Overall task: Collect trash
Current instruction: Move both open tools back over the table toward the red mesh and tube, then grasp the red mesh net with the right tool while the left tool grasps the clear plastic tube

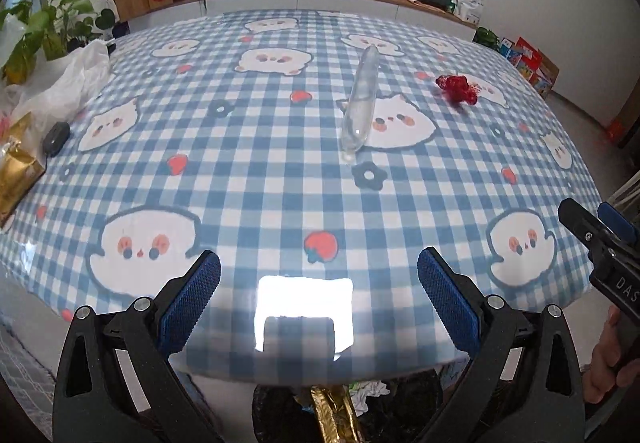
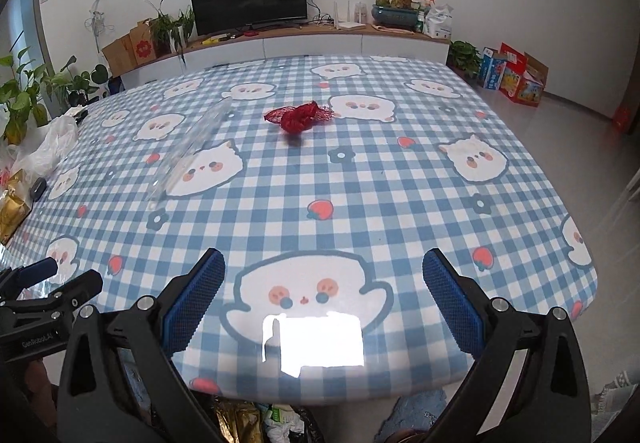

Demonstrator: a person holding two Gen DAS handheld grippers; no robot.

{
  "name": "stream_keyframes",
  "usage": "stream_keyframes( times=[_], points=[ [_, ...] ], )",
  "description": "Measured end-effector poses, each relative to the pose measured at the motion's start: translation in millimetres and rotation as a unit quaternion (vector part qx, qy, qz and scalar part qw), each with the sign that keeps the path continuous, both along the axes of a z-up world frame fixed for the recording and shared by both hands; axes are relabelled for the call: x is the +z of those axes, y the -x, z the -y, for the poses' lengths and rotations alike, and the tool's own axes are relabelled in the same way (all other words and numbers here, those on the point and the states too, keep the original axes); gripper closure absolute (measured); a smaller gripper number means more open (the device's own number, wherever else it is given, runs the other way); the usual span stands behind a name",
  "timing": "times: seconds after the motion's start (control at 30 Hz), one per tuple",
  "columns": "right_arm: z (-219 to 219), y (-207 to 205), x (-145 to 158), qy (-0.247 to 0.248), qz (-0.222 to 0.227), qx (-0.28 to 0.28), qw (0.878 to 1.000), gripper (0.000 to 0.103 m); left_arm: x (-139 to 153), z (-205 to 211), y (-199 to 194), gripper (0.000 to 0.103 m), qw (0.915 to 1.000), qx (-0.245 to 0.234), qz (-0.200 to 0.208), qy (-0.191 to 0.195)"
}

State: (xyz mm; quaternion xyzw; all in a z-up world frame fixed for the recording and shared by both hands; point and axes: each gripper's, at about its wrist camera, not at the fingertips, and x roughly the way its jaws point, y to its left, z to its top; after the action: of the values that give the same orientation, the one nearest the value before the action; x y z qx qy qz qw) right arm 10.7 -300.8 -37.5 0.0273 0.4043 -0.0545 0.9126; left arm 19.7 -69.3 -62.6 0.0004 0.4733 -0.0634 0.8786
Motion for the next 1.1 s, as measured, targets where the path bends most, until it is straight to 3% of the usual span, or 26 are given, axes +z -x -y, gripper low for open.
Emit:
stream_keyframes(
  times=[0.33, 0.67, 0.93, 1.1],
  points=[
    [7, -83, 0, 0.012, -0.009, 0.005, 1.0, 0.008, 14, 5, -78, 0.006, 1.0, -0.004, 0.007, -0.004],
    [11, -163, -1, -0.012, -0.011, -0.006, 1.0, 0.008, 0, 26, -157, 0.006, 0.9998, -0.012, -0.013, -0.009],
    [16, -211, -18, -0.026, -0.04, -0.022, 0.999, 0.022, -12, 50, -203, 0.01, 0.9991, -0.02, -0.027, -0.024],
    [21, -225, -29, -0.038, -0.058, -0.027, 0.997, 0.034, -23, 63, -218, 0.02, 0.9981, -0.03, -0.037, -0.04]
  ],
)
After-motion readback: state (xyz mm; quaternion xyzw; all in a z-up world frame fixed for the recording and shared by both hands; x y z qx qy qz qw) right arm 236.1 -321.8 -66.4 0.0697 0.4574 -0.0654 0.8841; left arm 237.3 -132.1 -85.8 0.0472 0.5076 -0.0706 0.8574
